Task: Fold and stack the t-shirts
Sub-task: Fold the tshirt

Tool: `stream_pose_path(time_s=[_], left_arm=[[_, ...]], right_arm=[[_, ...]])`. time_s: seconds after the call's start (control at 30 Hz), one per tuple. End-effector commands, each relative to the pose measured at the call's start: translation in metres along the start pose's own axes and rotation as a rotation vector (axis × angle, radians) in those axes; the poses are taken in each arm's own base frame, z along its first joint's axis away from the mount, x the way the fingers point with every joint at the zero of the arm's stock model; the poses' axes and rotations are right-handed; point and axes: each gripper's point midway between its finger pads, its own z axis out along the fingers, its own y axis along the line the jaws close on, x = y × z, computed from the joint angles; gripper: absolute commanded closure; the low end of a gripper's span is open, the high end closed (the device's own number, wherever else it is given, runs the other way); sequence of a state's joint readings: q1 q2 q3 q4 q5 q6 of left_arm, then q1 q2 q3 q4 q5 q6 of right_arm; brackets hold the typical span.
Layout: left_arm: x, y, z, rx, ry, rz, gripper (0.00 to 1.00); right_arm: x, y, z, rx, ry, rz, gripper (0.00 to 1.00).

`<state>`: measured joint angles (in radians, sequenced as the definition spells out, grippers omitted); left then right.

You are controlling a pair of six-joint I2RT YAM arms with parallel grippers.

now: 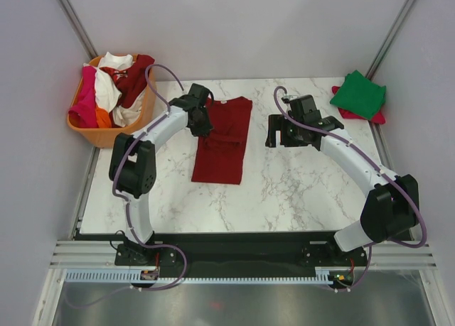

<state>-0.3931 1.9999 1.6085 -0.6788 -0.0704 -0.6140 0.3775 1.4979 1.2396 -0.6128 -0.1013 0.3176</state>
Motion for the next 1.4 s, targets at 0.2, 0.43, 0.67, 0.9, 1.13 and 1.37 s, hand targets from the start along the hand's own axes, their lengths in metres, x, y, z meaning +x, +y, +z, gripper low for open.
stream_pose_path(time_s=[0.2, 0.43, 0.67, 0.9, 1.13, 1.37], left_arm=[[-0.014, -0.006, 0.004, 0.040, 0.001, -0.014, 0.87], [-0.004, -0.007, 0.033, 0.078, 0.088, 0.023, 0.08], [-0.061, -0.007, -0.063, 0.097, -0.165, 0.023, 0.04], [-0.028, 0.031, -0.118, 0.054, -0.227, 0.022, 0.07], [0.033, 0.069, -0.143, 0.062, -0.209, 0.054, 0.09], [0.076, 0.093, -0.164, 0.092, -0.217, 0.075, 0.10]], right_arm=[[-0.005, 0.003, -0.003, -0.021, -0.024, -0.011, 0.10], [0.003, 0.027, -0.001, -0.158, -0.001, -0.027, 0.15], [0.028, 0.115, 0.020, -0.316, 0.058, -0.135, 0.31], [0.038, 0.167, 0.083, -0.334, 0.144, -0.191, 0.34], [0.033, 0.173, 0.164, -0.274, 0.217, -0.234, 0.35], [0.012, 0.163, 0.194, -0.218, 0.183, -0.219, 0.33]])
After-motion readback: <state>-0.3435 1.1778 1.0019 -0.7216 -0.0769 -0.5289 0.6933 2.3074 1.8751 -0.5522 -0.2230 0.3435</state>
